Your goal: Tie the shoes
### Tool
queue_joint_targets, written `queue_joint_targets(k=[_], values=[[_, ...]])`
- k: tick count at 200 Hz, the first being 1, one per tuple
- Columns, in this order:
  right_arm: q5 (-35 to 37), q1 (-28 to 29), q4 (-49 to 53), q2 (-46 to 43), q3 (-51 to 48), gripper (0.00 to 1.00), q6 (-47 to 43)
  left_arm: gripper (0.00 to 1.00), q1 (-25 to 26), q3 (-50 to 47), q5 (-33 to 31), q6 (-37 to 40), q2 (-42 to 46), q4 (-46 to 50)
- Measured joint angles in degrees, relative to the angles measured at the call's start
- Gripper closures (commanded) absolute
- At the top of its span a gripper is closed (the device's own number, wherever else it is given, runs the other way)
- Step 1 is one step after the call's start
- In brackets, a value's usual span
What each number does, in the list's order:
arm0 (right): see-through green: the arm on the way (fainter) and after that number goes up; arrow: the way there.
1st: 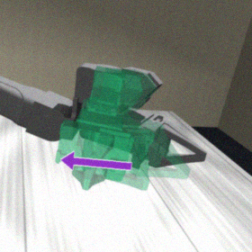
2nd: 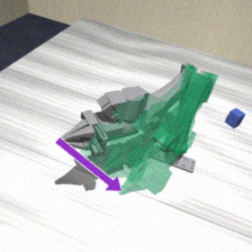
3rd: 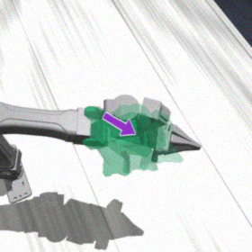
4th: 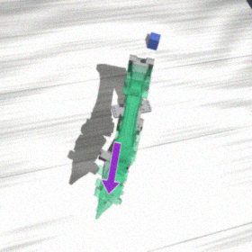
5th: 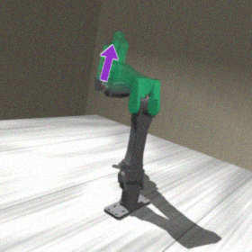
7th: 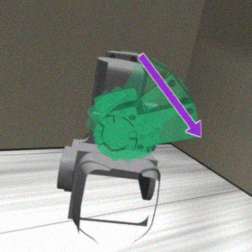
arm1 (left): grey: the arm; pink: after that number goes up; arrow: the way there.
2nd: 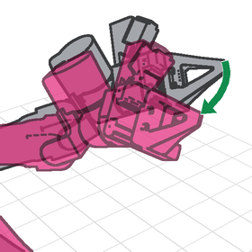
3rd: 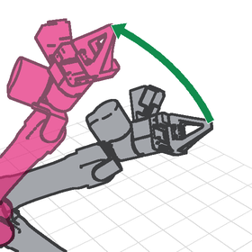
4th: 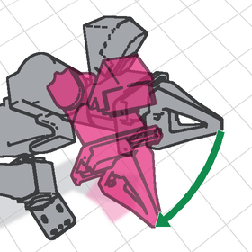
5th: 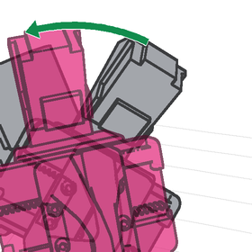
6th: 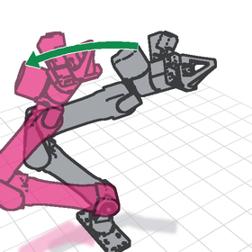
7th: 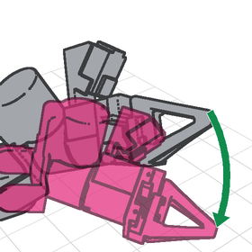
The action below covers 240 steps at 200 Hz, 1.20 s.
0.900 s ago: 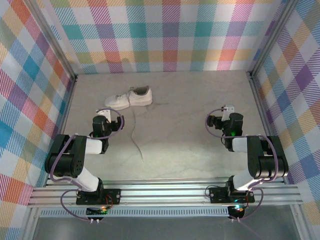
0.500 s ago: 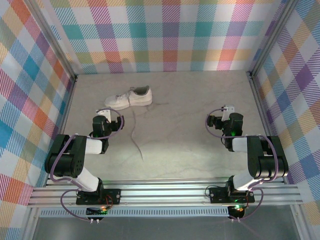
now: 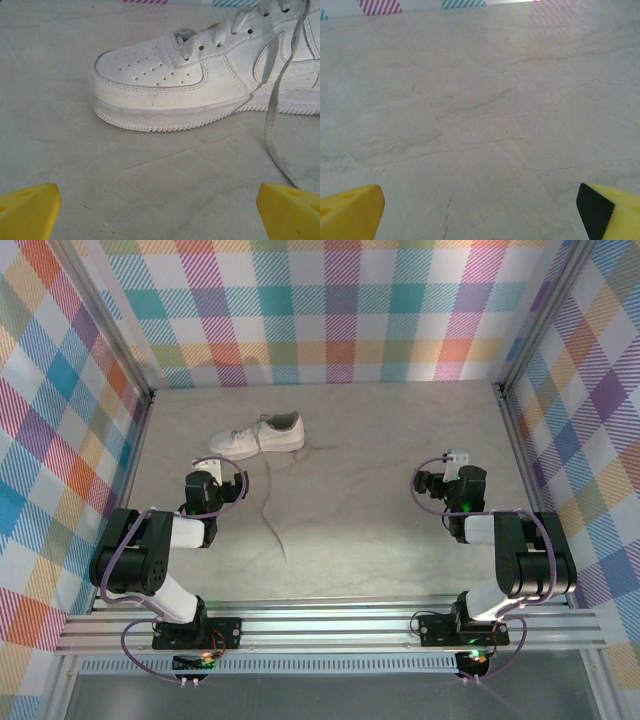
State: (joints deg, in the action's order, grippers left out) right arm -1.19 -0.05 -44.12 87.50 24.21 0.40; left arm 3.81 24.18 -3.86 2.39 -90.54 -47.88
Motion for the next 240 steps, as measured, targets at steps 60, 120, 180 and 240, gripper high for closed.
queue_joint_targets(k=[60,120,180,240], values=[[0.0,0.0,0.0,0.0,0.0,0.01,0.0,0.0,0.0,0.0,0.0,0.0,0.0,0.0],[-1.5,0.0,10.2,-1.2,4.2,0.02,-0.1,0.0,0.0,0.2,1.4,0.1,1.0,2.6],[-1.0,5.4,36.2,-1.0,28.2,0.1,2.0,0.24,0.0,17.3,2.4,-8.7,10.1,28.8],[-1.2,17.7,49.1,9.8,45.1,0.11,3.7,0.32,11.0,52.1,-2.9,-36.0,-7.3,58.7]])
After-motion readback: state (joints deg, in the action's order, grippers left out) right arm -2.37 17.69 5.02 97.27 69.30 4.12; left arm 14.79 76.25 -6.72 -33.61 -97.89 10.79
